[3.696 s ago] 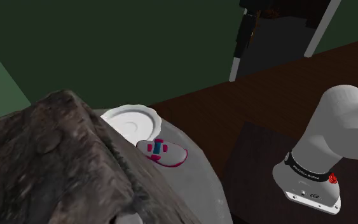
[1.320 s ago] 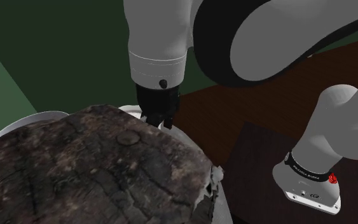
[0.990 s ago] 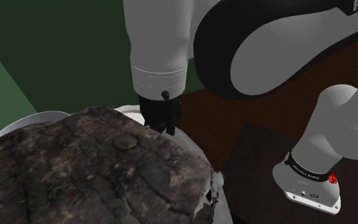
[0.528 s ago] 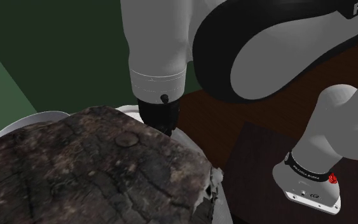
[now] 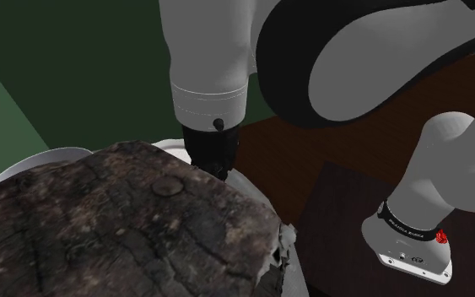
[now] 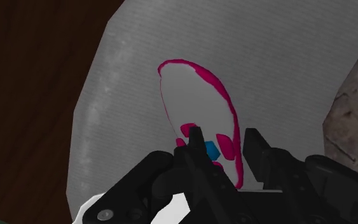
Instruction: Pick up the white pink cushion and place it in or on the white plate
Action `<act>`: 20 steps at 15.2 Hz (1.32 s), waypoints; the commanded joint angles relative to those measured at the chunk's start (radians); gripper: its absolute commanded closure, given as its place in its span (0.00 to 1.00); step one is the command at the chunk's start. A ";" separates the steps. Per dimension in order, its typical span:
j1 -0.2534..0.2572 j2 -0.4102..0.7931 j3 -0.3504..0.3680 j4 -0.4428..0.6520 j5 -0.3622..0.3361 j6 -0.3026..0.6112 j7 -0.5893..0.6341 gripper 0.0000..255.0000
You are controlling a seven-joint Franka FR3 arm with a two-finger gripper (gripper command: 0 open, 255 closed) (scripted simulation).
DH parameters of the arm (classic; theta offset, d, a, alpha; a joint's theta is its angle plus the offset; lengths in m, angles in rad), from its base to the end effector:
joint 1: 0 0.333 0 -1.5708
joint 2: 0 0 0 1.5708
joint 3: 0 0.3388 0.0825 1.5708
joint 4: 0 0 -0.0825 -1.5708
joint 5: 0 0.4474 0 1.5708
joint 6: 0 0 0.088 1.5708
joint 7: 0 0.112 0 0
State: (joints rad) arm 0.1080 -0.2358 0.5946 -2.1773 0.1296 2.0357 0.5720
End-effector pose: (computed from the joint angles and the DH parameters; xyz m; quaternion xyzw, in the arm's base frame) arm 0.4095 0.3714 0.4699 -0.9990 -0.0332 -0.0276 0.0116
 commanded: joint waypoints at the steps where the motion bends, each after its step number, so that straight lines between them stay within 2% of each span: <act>1: 0.000 -0.006 -0.003 0.018 0.003 -0.026 -0.002 1.00; 14: -0.004 -0.028 -0.023 0.166 0.004 -0.194 -0.008 1.00; 20: -0.056 0.161 -0.039 0.354 -0.099 -0.219 -0.038 1.00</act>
State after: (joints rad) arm 0.0579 -0.1012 0.5585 -1.8516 0.0457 1.8216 0.5382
